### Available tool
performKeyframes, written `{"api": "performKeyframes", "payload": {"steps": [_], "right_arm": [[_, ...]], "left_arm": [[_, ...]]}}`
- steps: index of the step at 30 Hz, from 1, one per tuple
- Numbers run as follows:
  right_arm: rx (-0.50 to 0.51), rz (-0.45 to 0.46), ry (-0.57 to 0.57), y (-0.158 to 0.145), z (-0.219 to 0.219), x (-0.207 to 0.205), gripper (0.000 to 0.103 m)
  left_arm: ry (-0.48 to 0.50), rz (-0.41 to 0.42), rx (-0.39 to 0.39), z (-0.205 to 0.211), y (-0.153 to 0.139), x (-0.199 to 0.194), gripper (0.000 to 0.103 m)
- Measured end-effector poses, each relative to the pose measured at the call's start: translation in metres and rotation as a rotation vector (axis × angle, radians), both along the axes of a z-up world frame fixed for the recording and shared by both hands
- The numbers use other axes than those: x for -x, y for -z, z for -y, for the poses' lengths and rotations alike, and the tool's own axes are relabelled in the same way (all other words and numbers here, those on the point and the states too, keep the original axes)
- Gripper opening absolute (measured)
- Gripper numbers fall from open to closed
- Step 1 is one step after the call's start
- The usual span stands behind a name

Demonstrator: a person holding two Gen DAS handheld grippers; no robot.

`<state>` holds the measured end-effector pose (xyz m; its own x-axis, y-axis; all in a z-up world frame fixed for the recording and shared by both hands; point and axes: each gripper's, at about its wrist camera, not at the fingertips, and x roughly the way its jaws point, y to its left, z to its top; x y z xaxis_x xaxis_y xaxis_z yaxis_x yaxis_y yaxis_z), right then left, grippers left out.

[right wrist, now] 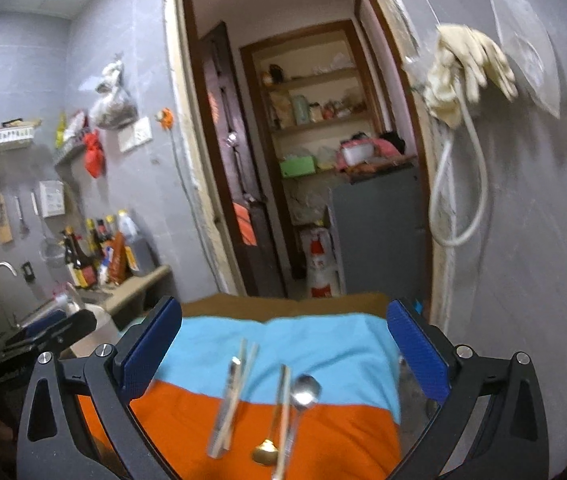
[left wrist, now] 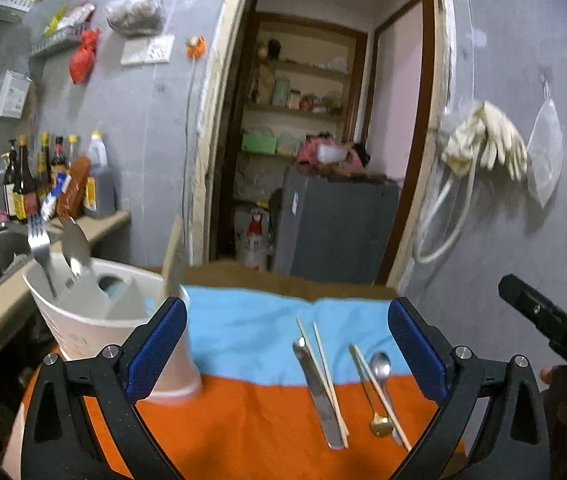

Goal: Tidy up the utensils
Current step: 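Move both grippers back over the remaining utensils on the cloth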

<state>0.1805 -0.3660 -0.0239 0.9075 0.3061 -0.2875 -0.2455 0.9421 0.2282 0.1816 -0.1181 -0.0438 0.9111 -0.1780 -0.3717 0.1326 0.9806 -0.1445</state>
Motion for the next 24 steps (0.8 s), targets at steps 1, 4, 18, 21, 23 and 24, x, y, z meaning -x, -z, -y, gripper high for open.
{"api": "performKeyframes", "payload": {"steps": [1, 4, 18, 21, 23, 24], "right_arm": [[0.004, -0.017, 0.005, 0.004, 0.002, -0.003, 0.103], [0.024, -0.09, 0.02, 0.024, 0.007, -0.016, 0.103], [0.047, -0.355, -0.012, 0.09, 0.011, -0.066, 0.068], [0.052, -0.4, -0.044, 0.101, 0.008, -0.074, 0.062], [0.052, -0.419, -0.06, 0.106, 0.005, -0.076, 0.057], [0.054, -0.428, -0.068, 0.109, 0.004, -0.076, 0.056]], "left_arm": [[0.006, -0.024, -0.01, 0.005, 0.008, -0.005, 0.099], [0.019, -0.086, -0.032, 0.014, 0.027, -0.016, 0.099], [0.084, -0.268, -0.076, 0.036, 0.091, -0.067, 0.08], [0.116, -0.296, -0.079, 0.042, 0.098, -0.078, 0.062], [0.135, -0.311, -0.079, 0.045, 0.101, -0.083, 0.05], [0.149, -0.324, -0.078, 0.047, 0.104, -0.086, 0.043]]}}
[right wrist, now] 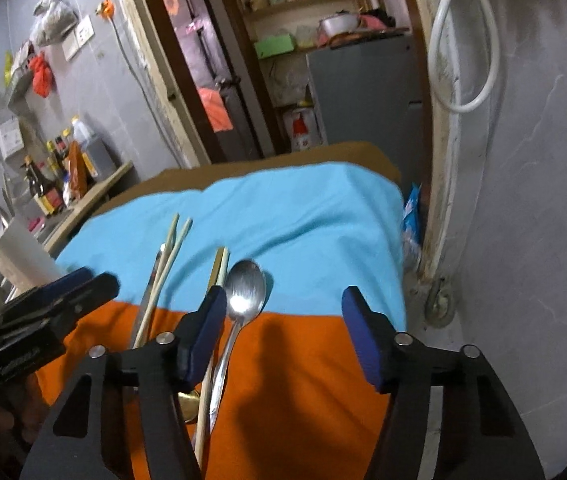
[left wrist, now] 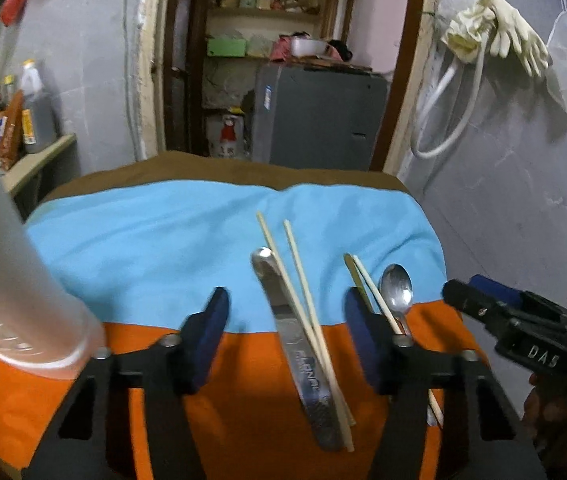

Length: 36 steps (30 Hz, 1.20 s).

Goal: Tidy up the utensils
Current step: 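Move both grippers back over the remaining utensils on the cloth, then close the left gripper on a wooden chopstick while the right gripper grasps the silver spoon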

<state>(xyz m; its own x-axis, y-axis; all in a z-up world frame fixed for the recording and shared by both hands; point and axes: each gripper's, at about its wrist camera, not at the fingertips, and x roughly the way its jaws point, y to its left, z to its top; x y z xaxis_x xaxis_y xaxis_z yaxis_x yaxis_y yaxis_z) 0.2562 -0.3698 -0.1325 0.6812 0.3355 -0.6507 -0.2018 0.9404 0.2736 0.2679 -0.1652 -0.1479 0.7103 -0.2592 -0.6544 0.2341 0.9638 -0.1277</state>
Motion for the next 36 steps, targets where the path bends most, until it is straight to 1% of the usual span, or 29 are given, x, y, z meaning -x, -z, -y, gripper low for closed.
{"api": "performKeyframes", "payload": {"steps": [1, 2, 4, 7, 10, 12, 15, 22, 26, 30, 33, 36], "right_arm": [[0.0, -0.007, -0.006, 0.002, -0.001, 0.0, 0.053], [-0.001, -0.016, -0.013, 0.004, -0.002, -0.001, 0.051], [-0.001, -0.03, -0.026, 0.006, -0.004, -0.003, 0.048], [-0.001, -0.05, -0.046, 0.008, -0.006, -0.006, 0.043], [0.001, -0.065, -0.062, 0.01, -0.008, -0.007, 0.04], [0.003, -0.069, -0.067, 0.011, -0.008, -0.008, 0.04], [0.001, -0.076, -0.071, 0.012, -0.008, -0.009, 0.039], [-0.005, -0.08, -0.062, 0.012, -0.007, -0.01, 0.039], [-0.006, -0.085, -0.066, 0.012, -0.008, -0.011, 0.039], [0.0, -0.102, -0.079, 0.015, -0.012, -0.013, 0.039], [0.014, -0.107, -0.091, 0.015, -0.016, -0.013, 0.039], [0.018, -0.111, -0.093, 0.016, -0.017, -0.013, 0.039]], "left_arm": [[0.01, -0.008, 0.002, 0.002, 0.002, -0.002, 0.038], [0.022, -0.017, 0.004, 0.005, 0.004, -0.004, 0.035], [0.047, -0.033, 0.004, 0.009, 0.008, -0.009, 0.028], [0.071, -0.064, 0.002, 0.013, 0.012, -0.015, 0.019], [0.084, -0.098, -0.004, 0.015, 0.017, -0.02, 0.013], [0.092, -0.111, -0.002, 0.015, 0.02, -0.022, 0.012], [0.102, -0.122, 0.0, 0.016, 0.022, -0.023, 0.006], [0.104, -0.156, 0.006, 0.02, 0.026, -0.03, 0.006], [0.095, -0.176, -0.012, 0.024, 0.027, -0.037, 0.006], [0.098, -0.22, -0.015, 0.026, 0.025, -0.049, 0.006], [0.09, -0.307, 0.007, 0.027, 0.029, -0.063, 0.006], [0.077, -0.327, 0.052, 0.021, 0.029, -0.067, 0.006]]}}
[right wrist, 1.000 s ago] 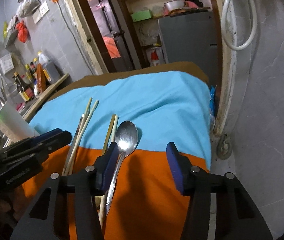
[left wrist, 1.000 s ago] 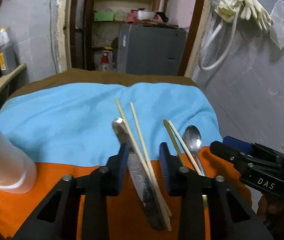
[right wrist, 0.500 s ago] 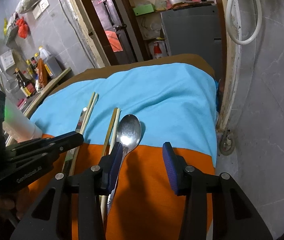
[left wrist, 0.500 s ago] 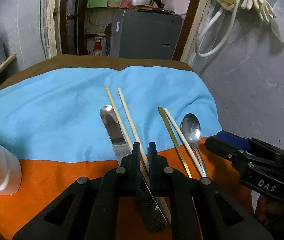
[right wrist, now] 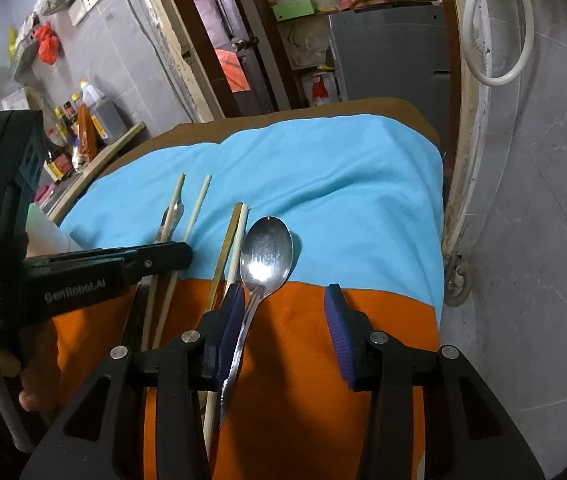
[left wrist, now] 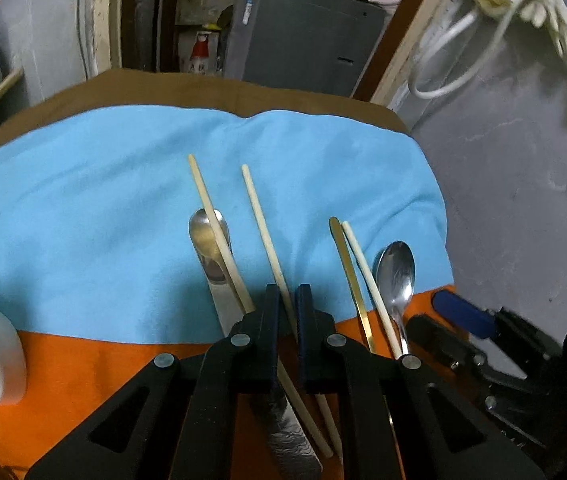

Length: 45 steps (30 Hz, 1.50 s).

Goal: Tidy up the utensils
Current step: 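Close the left gripper on a wooden chopstick while the right gripper grasps the silver spoon, then lift the chopstick with the left gripper while the right gripper lifts the spoon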

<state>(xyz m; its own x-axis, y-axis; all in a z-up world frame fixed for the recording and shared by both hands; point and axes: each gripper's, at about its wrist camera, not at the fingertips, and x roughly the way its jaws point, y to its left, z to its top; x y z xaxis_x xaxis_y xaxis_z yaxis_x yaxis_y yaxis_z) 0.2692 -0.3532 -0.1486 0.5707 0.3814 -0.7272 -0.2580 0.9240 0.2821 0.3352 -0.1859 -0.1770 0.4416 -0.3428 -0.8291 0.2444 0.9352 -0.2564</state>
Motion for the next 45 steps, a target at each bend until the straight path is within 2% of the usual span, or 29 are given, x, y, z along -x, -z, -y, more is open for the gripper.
{"api": "performKeyframes", "payload": {"steps": [3, 8, 13, 15, 19, 23, 28, 31, 33, 34, 35, 37, 39, 41, 43, 45], "right_arm": [[0.017, -0.006, -0.009, 0.001, -0.002, -0.001, 0.039], [0.103, -0.009, -0.023, 0.002, -0.015, 0.001, 0.04], [0.162, -0.005, -0.044, 0.003, -0.026, 0.004, 0.04], [0.168, -0.006, -0.05, 0.003, -0.027, 0.002, 0.039], [0.168, -0.003, -0.051, 0.004, -0.027, -0.005, 0.031], [0.167, -0.011, -0.057, 0.004, -0.03, -0.011, 0.031], [0.239, -0.015, -0.048, 0.003, -0.042, -0.011, 0.034], [0.243, -0.027, -0.013, 0.002, -0.042, -0.013, 0.027], [0.219, -0.016, 0.017, 0.002, -0.038, -0.011, 0.024], [0.185, -0.01, 0.027, 0.002, -0.033, -0.01, 0.007], [0.13, -0.016, 0.039, 0.001, -0.025, -0.009, 0.004], [0.037, -0.009, 0.057, -0.001, -0.012, -0.007, 0.003], [0.012, -0.005, 0.056, -0.002, -0.008, -0.005, 0.002], [0.017, -0.031, 0.038, 0.001, -0.011, -0.006, 0.003], [0.019, -0.015, 0.033, -0.002, -0.013, -0.003, 0.003], [0.024, 0.008, 0.034, -0.006, -0.015, 0.002, 0.002]], "left_arm": [[0.003, 0.005, -0.006, -0.001, -0.002, 0.001, 0.006], [-0.004, 0.01, -0.03, -0.003, -0.004, 0.006, 0.005], [-0.008, -0.009, -0.025, -0.02, -0.004, 0.021, 0.005], [0.001, -0.019, -0.015, -0.025, -0.004, 0.023, 0.005], [0.02, -0.046, 0.003, -0.026, -0.005, 0.021, 0.005], [0.02, -0.073, 0.006, -0.022, -0.005, 0.016, 0.007], [0.024, -0.096, -0.04, -0.012, -0.006, 0.01, 0.008], [0.011, -0.096, -0.055, -0.011, -0.007, 0.011, 0.006], [-0.004, -0.087, -0.038, -0.014, -0.007, 0.012, 0.005], [-0.014, -0.084, -0.012, -0.017, -0.006, 0.014, 0.005], [-0.023, -0.085, 0.02, -0.021, -0.006, 0.016, 0.004], [-0.039, -0.072, 0.061, -0.028, -0.008, 0.023, 0.002], [-0.036, -0.036, 0.064, -0.031, -0.01, 0.034, 0.002], [-0.02, -0.018, 0.058, -0.03, -0.012, 0.041, 0.002], [-0.018, -0.004, 0.038, -0.03, -0.014, 0.047, 0.002], [-0.026, 0.009, 0.059, -0.029, -0.018, 0.05, 0.002]]}}
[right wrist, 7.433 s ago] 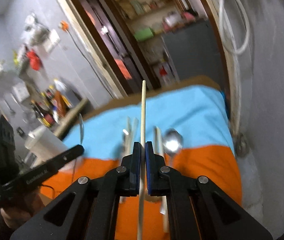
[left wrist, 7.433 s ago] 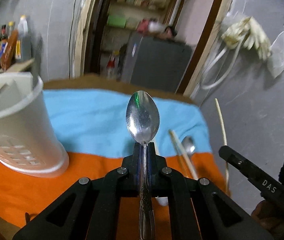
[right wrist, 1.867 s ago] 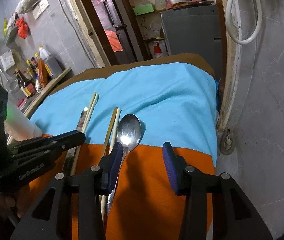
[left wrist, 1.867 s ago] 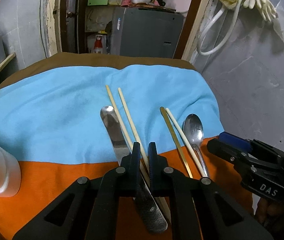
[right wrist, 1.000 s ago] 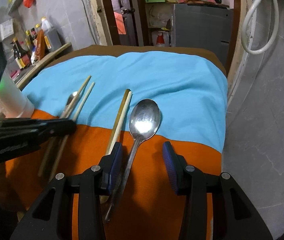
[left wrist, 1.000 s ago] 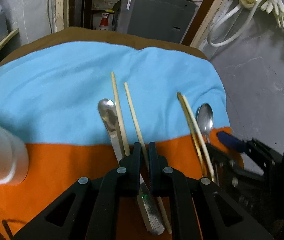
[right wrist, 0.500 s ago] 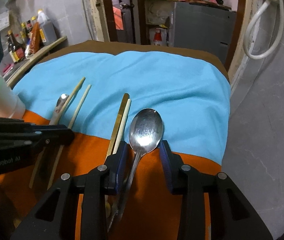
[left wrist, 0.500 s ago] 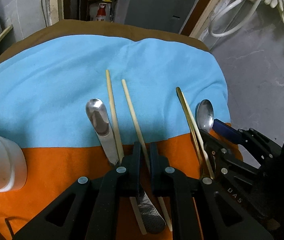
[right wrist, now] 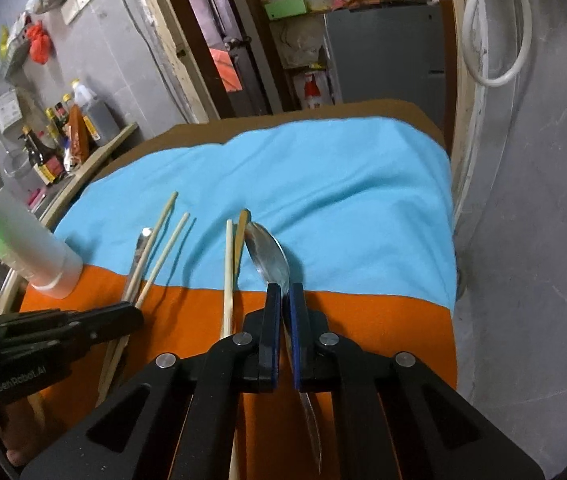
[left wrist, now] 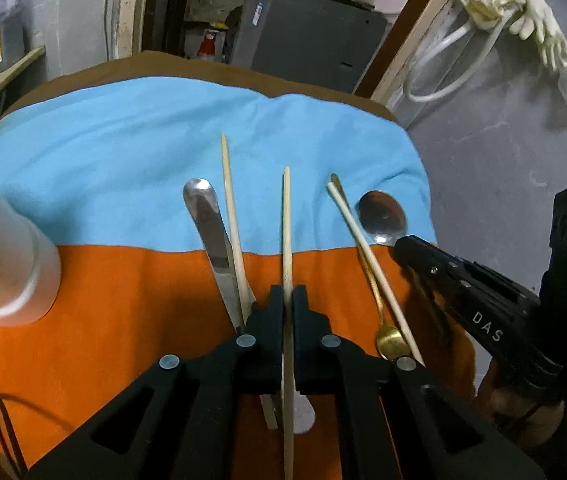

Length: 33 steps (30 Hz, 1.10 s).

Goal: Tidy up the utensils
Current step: 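Lift the chopstick with the left gripper while the right gripper lifts the spoon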

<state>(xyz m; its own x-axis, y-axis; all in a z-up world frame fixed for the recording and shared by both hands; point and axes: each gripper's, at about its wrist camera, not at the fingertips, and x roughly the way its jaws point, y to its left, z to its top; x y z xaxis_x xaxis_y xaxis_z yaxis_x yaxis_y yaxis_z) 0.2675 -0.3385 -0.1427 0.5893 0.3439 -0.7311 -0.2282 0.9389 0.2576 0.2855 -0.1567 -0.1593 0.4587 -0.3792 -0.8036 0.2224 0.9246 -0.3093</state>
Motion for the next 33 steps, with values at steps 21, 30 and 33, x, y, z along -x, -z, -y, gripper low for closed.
{"api": "performKeyframes", "payload": {"steps": [21, 30, 33], "right_arm": [[0.12, 0.033, -0.079, -0.009, -0.014, -0.006, 0.021], [0.194, -0.008, -0.14, 0.007, -0.028, -0.03, 0.04], [0.22, -0.003, -0.143, 0.009, -0.032, -0.035, 0.04]], "left_arm": [[-0.052, -0.01, 0.029, -0.013, 0.001, 0.008, 0.002], [-0.058, -0.01, 0.037, -0.015, 0.004, 0.006, 0.002], [-0.057, -0.008, 0.046, -0.015, 0.005, 0.006, 0.002]]}}
